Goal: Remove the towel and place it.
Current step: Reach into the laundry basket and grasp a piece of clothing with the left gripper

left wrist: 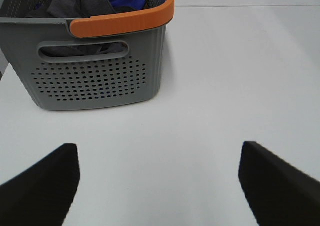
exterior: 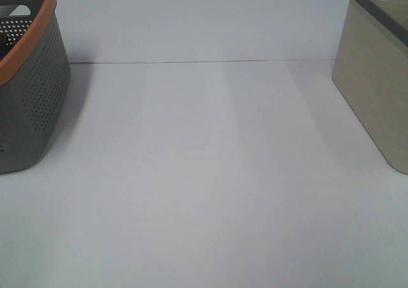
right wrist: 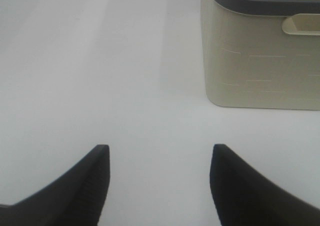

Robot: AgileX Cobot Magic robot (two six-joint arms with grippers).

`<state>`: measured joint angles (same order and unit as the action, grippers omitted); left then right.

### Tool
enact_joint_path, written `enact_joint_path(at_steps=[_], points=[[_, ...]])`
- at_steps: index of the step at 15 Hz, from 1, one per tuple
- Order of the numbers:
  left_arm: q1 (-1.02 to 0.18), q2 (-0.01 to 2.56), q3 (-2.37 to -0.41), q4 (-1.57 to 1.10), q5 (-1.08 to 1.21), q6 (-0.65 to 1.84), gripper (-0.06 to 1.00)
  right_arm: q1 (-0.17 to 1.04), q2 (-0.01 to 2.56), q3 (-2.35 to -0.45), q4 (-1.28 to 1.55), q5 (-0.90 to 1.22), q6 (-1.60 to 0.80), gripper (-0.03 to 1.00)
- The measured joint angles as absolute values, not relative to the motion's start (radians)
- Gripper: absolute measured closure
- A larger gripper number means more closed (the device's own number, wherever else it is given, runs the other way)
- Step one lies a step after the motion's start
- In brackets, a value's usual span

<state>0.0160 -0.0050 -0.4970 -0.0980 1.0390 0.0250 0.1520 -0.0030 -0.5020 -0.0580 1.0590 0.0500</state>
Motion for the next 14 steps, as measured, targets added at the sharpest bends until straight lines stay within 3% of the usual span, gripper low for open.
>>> enact_joint_path(at_steps=[14], points=[[0.016, -0.005, -0.497, -0.098, 1.039, 0.025, 0.13, 0.152, -0.003, -0.502, -0.058, 1.059, 0.05, 0.37]])
